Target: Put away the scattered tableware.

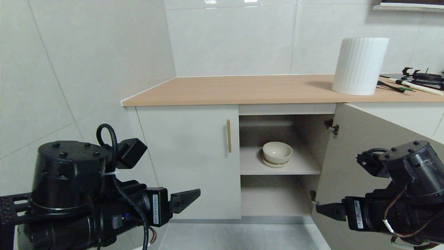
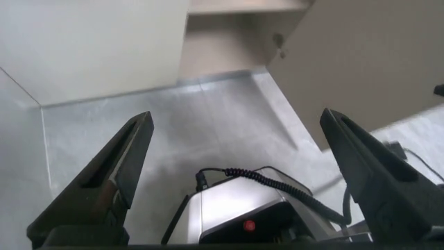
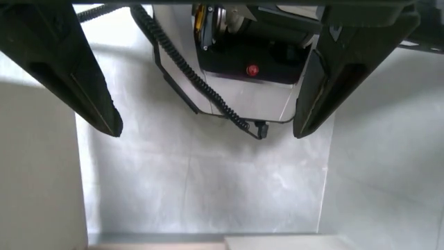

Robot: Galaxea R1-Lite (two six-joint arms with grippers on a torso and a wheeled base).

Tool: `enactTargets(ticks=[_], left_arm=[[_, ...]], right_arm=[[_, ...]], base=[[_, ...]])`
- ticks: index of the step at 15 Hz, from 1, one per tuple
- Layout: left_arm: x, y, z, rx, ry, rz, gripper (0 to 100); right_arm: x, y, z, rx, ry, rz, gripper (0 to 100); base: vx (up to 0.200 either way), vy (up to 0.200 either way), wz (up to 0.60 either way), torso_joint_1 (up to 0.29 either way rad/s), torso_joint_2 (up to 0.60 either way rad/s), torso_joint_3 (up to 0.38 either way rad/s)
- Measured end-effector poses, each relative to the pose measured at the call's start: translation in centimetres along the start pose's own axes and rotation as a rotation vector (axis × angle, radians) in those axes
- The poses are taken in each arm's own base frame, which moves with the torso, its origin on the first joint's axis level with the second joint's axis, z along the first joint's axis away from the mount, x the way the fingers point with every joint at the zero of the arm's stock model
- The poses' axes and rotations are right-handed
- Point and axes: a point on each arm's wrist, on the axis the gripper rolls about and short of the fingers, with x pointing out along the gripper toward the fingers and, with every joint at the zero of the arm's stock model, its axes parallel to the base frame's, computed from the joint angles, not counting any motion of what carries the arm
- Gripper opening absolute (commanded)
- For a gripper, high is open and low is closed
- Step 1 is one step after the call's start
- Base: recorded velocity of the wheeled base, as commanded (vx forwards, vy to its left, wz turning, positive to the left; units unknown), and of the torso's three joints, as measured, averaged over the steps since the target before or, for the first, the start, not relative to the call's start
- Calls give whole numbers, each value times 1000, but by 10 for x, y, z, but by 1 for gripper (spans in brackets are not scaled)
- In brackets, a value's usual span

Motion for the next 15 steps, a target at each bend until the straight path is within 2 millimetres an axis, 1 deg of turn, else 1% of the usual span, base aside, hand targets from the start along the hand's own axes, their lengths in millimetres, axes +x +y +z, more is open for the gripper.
enactTargets(ticks=[3,14,15], left_arm=[[0,0,0,0,0,0,100],[3,1,-3,4,16,5,100],[3,1,-3,10,17,6,100]], right_arm=[[0,0,0,-2,0,-1,100],[-6,-3,-1,-42,-5,-33,100],[-7,-4,-2,-47,0,-36,100]], base=[[-200,0,0,1,4,2],[0,0,0,0,0,0],[0,-200,0,7,12,2]])
